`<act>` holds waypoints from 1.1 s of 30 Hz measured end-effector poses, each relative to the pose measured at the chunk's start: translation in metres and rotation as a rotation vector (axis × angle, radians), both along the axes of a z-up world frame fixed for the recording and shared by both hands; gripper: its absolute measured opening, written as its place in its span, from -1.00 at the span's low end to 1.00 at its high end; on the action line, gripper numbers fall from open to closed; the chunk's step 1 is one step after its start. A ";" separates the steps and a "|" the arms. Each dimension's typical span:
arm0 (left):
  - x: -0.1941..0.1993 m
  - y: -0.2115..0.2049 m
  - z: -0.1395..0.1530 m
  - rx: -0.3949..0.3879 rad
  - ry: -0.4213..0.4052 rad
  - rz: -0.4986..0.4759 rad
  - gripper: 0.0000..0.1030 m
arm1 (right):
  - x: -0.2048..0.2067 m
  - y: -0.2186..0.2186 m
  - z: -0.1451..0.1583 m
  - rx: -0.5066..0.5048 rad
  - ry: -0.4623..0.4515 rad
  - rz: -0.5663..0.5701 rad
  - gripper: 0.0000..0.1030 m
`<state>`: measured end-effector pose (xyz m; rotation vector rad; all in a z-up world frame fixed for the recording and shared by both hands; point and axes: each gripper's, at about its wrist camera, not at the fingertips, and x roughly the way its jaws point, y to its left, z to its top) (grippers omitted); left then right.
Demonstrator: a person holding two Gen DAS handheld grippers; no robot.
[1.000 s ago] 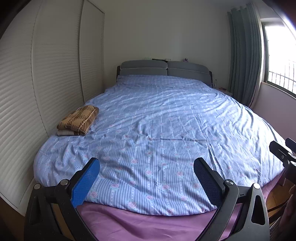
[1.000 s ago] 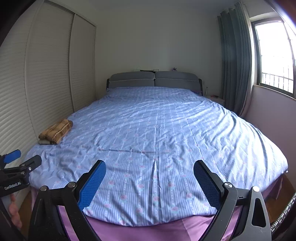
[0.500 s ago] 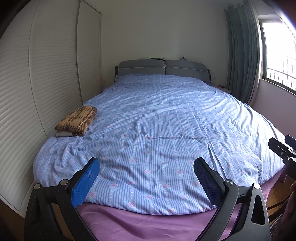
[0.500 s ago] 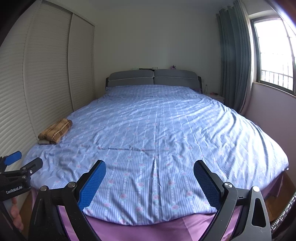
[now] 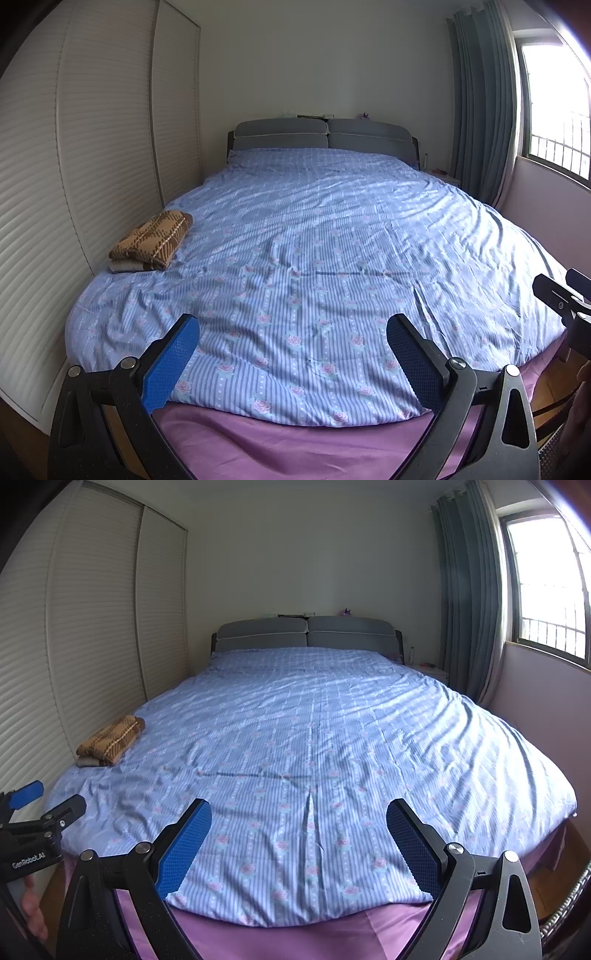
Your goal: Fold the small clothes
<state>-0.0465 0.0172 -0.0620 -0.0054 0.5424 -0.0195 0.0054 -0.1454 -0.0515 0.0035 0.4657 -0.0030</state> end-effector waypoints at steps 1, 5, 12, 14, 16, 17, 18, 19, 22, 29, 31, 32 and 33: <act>0.000 0.000 0.000 -0.001 -0.001 0.000 1.00 | 0.000 0.001 0.000 0.000 0.000 0.001 0.87; -0.002 0.000 0.000 -0.002 -0.002 0.000 1.00 | 0.000 0.001 0.000 0.003 0.000 0.000 0.87; -0.004 -0.002 0.003 -0.002 -0.010 -0.003 1.00 | 0.000 0.001 0.000 0.003 -0.003 0.001 0.87; -0.006 -0.004 0.005 -0.001 -0.014 -0.007 1.00 | -0.001 0.002 0.000 0.003 -0.005 0.001 0.87; -0.007 -0.005 0.007 -0.001 -0.018 -0.009 1.00 | -0.001 0.002 0.000 0.004 -0.006 0.001 0.87; -0.007 -0.005 0.008 0.000 -0.022 -0.010 1.00 | -0.001 0.002 0.000 0.005 -0.006 0.000 0.87; -0.008 -0.005 0.009 0.002 -0.026 -0.012 1.00 | -0.001 0.002 0.000 0.006 -0.006 0.000 0.87; -0.008 -0.006 0.010 0.003 -0.029 -0.013 1.00 | -0.001 0.002 0.000 0.006 -0.006 0.000 0.87; -0.008 -0.007 0.010 0.003 -0.028 -0.024 1.00 | -0.001 0.002 -0.001 0.006 -0.006 0.000 0.87; -0.006 -0.008 0.007 0.000 -0.018 -0.026 1.00 | -0.001 0.003 0.001 0.013 -0.007 -0.010 0.87; -0.006 -0.007 0.007 -0.003 -0.021 -0.020 1.00 | -0.001 0.002 0.001 0.019 -0.004 -0.012 0.87; -0.006 -0.005 0.007 -0.007 -0.025 -0.012 1.00 | -0.001 0.002 0.001 0.021 -0.003 -0.013 0.87; -0.006 -0.005 0.007 -0.010 -0.024 -0.009 1.00 | 0.000 0.003 0.001 0.023 -0.002 -0.013 0.87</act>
